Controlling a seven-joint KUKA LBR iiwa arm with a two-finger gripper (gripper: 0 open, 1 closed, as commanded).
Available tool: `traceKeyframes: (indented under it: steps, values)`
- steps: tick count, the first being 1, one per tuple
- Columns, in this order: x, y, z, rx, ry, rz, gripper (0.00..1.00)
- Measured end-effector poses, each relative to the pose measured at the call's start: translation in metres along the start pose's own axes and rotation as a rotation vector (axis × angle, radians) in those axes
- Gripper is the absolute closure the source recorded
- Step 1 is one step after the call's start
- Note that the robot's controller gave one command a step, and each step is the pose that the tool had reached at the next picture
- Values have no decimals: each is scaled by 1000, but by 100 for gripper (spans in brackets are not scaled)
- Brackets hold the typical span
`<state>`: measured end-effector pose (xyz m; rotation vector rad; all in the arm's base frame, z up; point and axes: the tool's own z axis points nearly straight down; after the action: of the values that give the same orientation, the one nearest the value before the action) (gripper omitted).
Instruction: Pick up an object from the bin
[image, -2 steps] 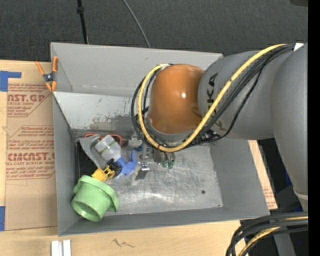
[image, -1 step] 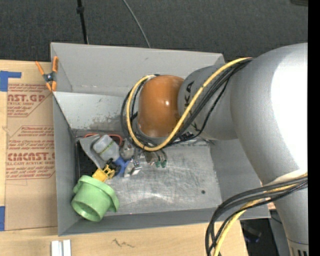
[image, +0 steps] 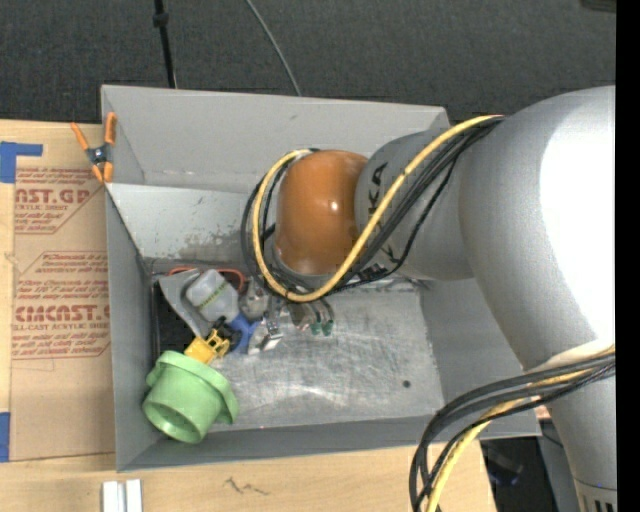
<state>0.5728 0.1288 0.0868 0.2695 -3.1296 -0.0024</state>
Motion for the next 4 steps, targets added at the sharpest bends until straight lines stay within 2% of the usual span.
traceKeyframes:
  steps: [4]
  values:
    - [0, 0, 0, 0, 0, 0, 100]
